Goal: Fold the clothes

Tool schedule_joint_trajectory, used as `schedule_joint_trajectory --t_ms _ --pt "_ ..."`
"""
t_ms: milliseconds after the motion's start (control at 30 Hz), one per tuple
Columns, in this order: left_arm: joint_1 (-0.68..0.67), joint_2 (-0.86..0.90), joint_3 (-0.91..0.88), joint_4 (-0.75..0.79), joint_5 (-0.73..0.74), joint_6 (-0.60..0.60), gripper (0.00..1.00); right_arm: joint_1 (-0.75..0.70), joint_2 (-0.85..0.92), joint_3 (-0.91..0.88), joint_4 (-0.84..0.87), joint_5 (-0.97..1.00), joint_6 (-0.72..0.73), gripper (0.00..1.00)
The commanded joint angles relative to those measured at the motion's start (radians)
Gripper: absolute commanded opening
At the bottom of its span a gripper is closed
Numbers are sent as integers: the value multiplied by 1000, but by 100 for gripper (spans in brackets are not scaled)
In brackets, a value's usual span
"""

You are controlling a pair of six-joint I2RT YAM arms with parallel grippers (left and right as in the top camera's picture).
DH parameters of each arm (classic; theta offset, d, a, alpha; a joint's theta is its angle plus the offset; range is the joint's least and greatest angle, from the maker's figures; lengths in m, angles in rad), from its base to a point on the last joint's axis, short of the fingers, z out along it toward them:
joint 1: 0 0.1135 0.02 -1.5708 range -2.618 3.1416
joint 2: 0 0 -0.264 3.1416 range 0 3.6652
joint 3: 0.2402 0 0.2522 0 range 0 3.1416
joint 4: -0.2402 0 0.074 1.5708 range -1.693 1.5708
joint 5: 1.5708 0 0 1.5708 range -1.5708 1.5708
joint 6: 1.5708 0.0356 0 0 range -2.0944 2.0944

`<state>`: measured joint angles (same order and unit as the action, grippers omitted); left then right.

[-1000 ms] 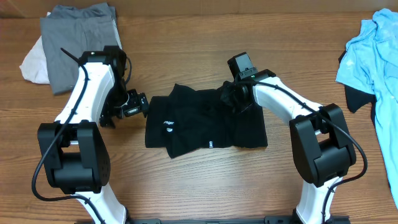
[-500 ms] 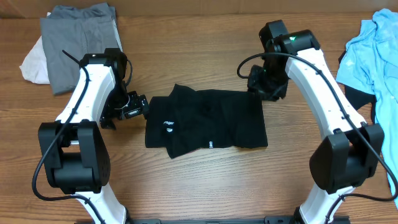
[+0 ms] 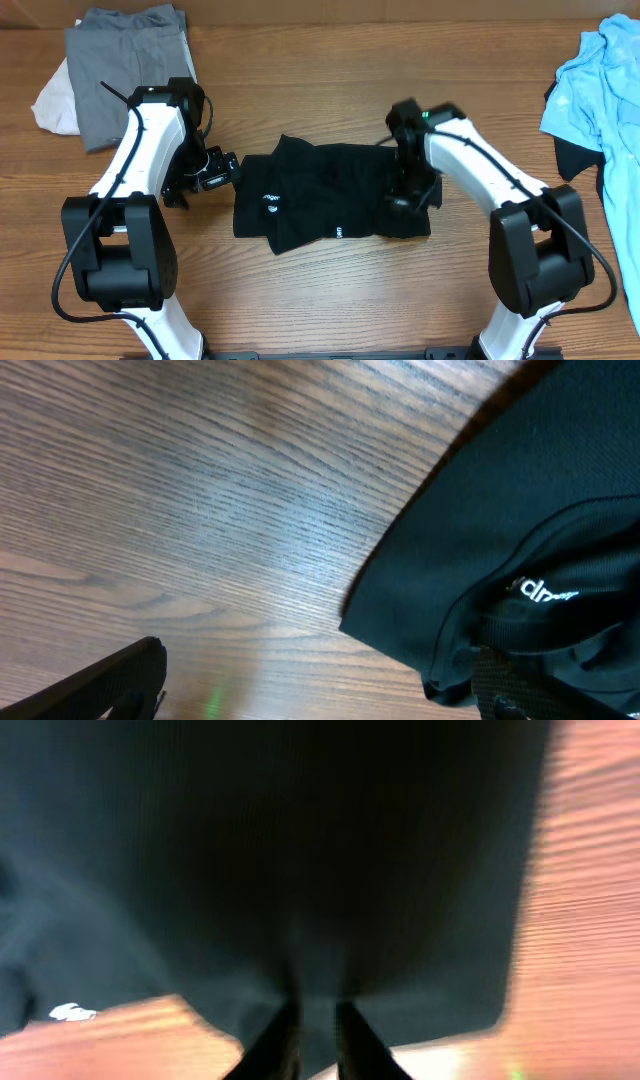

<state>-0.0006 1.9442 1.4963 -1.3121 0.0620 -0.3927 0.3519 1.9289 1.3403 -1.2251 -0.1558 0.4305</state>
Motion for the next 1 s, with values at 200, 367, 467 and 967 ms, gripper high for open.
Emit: schedule_joint_trajectory --t_ms 200,367,467,967 --pt "-7 -2 -4 3 10 4 100 3 -4 -183 167 -172 23 4" --pt "-8 -2 -4 4 10 4 100 2 -11 -179 189 -172 79 4" --pt "-8 -2 -4 4 10 9 100 2 -34 -150 183 -171 80 4" --pt "-6 -2 -40 172 218 231 100 -61 -88 195 -136 -77 -73 88"
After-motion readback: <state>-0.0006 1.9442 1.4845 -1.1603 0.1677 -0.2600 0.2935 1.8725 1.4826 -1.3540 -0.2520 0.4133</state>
